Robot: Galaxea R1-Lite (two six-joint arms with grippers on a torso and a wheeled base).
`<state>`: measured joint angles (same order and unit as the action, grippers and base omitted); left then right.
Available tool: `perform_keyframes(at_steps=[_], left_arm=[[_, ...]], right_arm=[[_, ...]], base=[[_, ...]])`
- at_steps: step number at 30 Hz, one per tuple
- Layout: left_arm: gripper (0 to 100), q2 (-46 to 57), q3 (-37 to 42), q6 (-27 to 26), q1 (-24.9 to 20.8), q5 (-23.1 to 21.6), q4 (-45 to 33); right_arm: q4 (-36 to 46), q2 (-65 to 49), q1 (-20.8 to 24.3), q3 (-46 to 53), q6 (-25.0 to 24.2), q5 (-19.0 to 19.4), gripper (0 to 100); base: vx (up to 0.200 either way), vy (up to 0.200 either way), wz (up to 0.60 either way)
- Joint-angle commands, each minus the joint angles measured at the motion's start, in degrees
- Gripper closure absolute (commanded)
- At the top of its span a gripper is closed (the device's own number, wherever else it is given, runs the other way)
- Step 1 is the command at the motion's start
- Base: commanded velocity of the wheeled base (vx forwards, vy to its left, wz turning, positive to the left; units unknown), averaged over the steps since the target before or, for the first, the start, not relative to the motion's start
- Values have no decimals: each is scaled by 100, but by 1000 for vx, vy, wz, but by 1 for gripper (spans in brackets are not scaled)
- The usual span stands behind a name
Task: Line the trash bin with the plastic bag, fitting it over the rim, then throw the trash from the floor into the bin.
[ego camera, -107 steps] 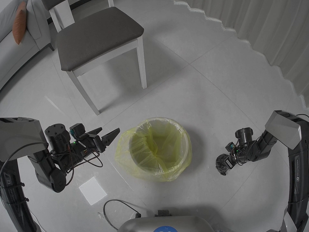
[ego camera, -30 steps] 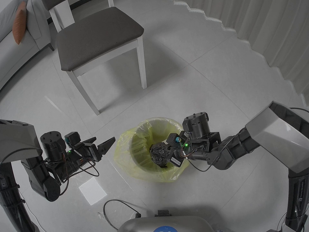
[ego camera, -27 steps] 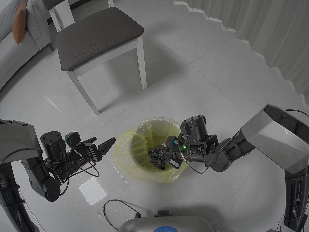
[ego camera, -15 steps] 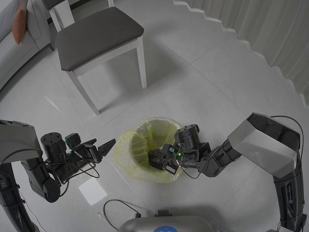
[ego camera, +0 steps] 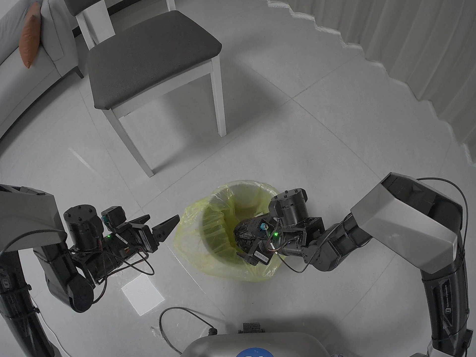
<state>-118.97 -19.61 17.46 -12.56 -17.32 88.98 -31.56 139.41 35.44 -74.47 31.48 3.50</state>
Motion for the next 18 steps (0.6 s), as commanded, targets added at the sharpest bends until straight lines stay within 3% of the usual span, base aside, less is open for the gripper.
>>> perform_keyframes(at_steps=[1, 15, 18], left_arm=[[0, -21, 19, -5, -1, 1, 102], [0, 32, 19, 3, -1, 1, 102], [0, 23, 28, -5, -1, 1, 102]], right_arm=[[-8, -134, -19, 3, -1, 2, 0], [-25, -230, -55, 64, -19, 2, 0], [-8, -283, -142, 108, 52, -139, 0]], base=[[0, 0, 0], [0, 0, 0], [0, 0, 0]])
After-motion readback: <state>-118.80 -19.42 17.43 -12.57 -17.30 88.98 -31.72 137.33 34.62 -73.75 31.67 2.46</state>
